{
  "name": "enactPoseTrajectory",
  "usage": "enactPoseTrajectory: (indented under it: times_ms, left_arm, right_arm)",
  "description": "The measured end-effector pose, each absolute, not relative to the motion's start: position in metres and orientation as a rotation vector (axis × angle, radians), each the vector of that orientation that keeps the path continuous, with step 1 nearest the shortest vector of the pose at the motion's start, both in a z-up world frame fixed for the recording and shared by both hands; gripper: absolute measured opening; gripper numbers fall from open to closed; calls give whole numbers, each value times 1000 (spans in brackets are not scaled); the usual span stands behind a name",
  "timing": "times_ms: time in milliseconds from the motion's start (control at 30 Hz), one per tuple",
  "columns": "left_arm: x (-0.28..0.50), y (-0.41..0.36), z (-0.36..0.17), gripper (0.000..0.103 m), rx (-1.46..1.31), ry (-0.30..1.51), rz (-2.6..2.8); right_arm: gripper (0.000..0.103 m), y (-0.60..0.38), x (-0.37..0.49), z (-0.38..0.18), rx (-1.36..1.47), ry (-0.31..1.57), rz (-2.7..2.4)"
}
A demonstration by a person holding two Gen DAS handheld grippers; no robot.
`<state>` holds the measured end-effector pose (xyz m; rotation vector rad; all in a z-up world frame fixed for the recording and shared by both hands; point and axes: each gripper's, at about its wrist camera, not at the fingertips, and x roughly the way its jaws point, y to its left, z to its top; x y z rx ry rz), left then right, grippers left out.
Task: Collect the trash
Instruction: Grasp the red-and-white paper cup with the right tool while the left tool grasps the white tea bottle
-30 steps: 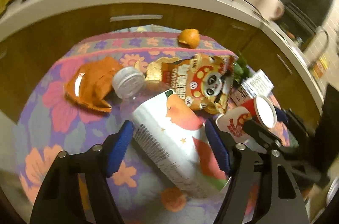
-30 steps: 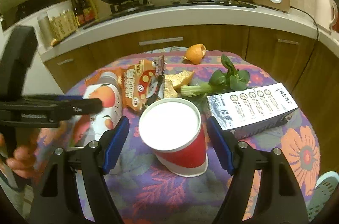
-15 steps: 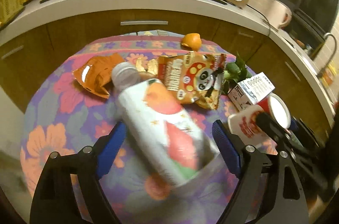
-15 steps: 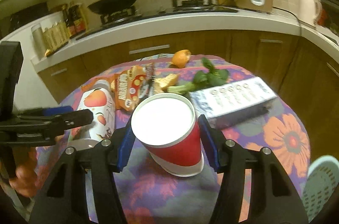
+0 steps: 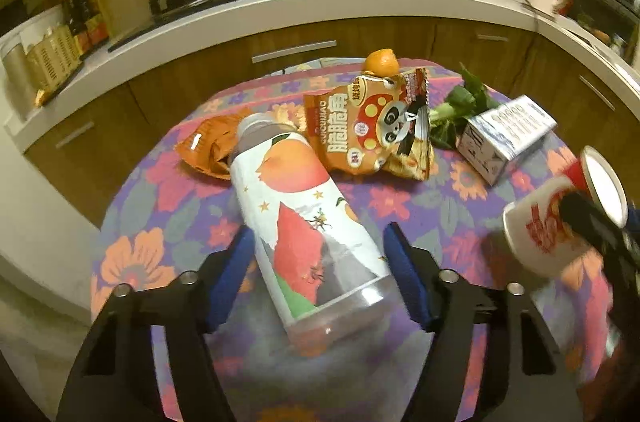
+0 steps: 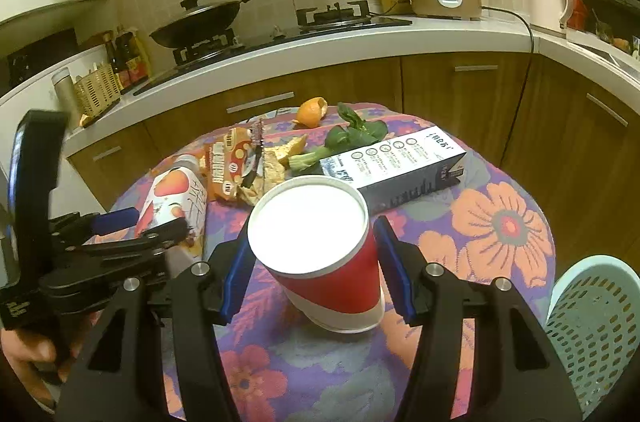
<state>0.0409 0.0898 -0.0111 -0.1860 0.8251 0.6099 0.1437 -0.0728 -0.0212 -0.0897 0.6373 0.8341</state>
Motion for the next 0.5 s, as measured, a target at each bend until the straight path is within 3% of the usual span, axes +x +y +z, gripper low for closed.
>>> enactPoseTrajectory:
  times_ms: [100,267,333,400,500]
  left_arm:
    - [11,99,-10,50,-180,816,535]
    - [-21,118,-7,50,-204,818,448]
    - [-24,124,-5,55,-211,818,434]
    - [-20,126,-7,69,-210,828,420]
    - [-6,128,-13,69,-230,855,407]
  right_arm:
    - [54,-74,138,-19,-80,634,842]
    - [54,-70,129,-18,-63,641,861]
    - [54,-67,124,-19,-72,641,860]
    - [54,-65,121,-19,-73,645,862]
    - [54,-64,117,-20,-75,650,858]
